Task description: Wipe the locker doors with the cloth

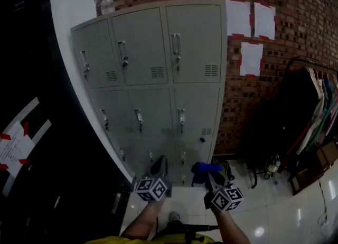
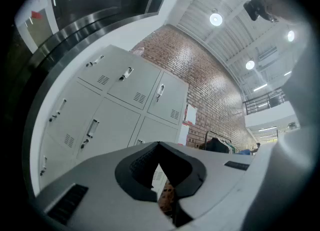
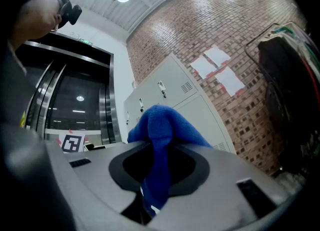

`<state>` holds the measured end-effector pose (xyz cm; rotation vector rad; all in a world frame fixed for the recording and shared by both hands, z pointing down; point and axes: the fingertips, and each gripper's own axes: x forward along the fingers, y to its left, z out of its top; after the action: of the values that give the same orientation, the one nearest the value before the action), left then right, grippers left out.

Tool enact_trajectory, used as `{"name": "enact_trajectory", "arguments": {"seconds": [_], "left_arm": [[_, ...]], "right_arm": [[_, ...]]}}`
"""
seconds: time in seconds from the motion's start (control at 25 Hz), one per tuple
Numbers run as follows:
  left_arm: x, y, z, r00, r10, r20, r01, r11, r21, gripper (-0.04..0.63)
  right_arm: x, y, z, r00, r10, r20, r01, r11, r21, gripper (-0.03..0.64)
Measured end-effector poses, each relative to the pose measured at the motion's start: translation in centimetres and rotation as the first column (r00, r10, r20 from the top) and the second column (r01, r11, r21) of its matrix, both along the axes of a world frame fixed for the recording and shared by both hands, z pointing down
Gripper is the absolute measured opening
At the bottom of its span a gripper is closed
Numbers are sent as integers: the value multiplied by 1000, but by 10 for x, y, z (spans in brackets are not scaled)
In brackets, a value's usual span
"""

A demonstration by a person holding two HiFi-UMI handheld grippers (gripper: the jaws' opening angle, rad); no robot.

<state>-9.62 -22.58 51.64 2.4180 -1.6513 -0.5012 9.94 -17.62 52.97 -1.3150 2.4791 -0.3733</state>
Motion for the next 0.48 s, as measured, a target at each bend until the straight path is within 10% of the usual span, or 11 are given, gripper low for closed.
{"name": "enact_trajectory", "arguments": {"seconds": [0.32, 0.48], "left_arm": [[-19, -169, -74, 996, 57, 61, -62, 995, 77, -8], [-17, -215, -82, 996, 77, 38, -79, 995, 57, -8]], "right_arm": [[-34, -192, -109, 999, 48, -19, -45, 987, 154, 71], [-41, -260, -252, 999, -14, -46, 29, 941, 336, 71]]}}
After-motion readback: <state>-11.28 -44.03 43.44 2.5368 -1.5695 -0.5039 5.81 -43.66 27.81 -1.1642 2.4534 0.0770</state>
